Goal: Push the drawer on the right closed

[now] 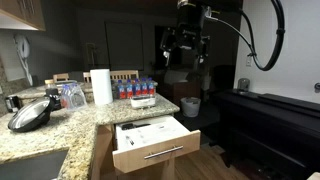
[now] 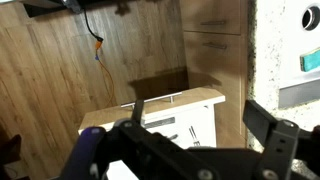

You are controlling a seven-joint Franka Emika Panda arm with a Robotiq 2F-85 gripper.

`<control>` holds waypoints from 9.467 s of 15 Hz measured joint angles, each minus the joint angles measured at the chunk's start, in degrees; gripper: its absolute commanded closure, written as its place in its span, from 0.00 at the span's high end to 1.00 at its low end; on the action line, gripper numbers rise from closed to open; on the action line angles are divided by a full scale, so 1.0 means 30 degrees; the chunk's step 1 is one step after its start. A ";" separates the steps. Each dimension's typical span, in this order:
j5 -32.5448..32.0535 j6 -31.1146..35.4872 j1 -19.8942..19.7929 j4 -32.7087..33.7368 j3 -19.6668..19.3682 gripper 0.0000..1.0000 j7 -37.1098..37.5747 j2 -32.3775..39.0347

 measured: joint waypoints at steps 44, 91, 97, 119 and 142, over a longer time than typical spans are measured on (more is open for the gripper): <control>-0.1077 1.3886 -0.0951 -0.8660 0.3008 1.00 0.8336 0.3275; -0.6480 2.5328 0.4262 -0.4833 -0.3460 1.00 1.8042 1.9882; -0.4886 2.5743 0.6575 -0.2989 -0.5162 1.00 1.8040 2.1605; -0.0472 2.9998 0.9861 0.6014 -1.0043 1.00 1.2858 2.8185; -0.0498 2.2972 0.7639 0.6612 -0.6287 1.00 1.0909 2.4466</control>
